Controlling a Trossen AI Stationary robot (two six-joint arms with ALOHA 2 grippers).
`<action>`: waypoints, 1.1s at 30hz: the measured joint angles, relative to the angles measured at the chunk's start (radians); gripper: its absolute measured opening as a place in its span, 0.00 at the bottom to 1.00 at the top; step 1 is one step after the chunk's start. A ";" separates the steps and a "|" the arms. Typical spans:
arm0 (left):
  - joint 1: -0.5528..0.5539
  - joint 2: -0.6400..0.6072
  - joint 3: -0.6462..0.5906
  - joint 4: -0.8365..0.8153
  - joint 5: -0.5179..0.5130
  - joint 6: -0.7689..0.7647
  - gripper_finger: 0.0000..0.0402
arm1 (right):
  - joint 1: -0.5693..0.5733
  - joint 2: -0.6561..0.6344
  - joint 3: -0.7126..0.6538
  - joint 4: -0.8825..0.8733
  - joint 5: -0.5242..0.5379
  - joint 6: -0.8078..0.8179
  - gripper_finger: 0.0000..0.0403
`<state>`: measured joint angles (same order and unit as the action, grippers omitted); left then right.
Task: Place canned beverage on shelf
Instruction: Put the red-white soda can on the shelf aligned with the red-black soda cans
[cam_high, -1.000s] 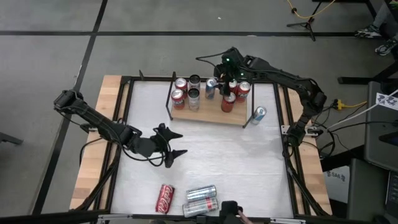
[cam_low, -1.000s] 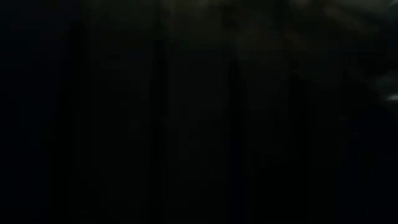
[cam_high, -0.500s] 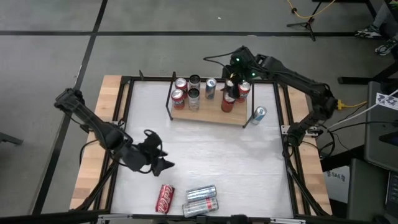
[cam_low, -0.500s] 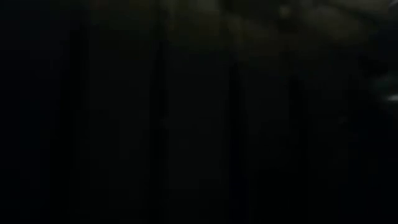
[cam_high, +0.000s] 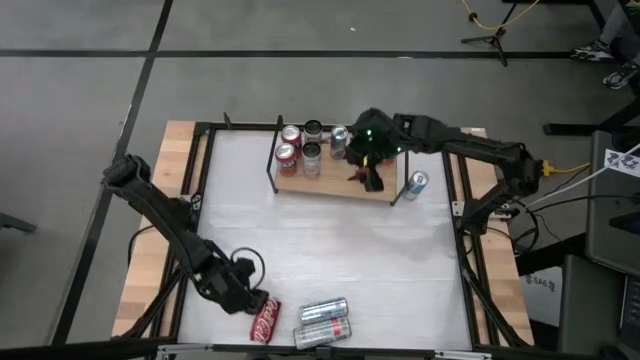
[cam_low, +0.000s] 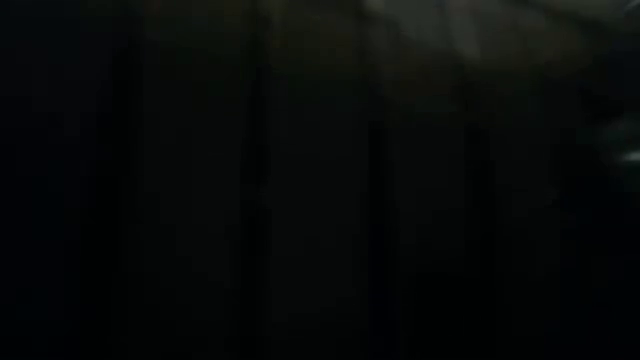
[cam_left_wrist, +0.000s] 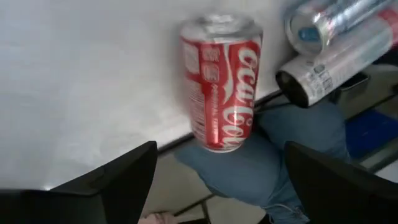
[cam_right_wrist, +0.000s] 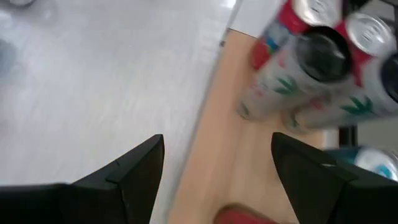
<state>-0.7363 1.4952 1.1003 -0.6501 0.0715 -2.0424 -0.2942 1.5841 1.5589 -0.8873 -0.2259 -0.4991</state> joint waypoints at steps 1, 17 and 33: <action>-0.001 0.021 0.000 0.035 0.000 -0.001 0.86 | 0.020 0.000 0.000 -0.001 0.009 -0.005 0.71; 0.001 0.180 -0.001 0.193 -0.026 0.000 0.86 | 0.244 0.000 0.000 -0.005 0.069 -0.006 0.71; 0.000 0.317 -0.001 0.229 -0.037 0.042 0.86 | 0.365 0.000 0.000 -0.005 0.136 -0.003 0.71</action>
<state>-0.7361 1.8122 1.0992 -0.4215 0.0341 -2.0009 0.0704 1.5845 1.5589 -0.8926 -0.0894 -0.5024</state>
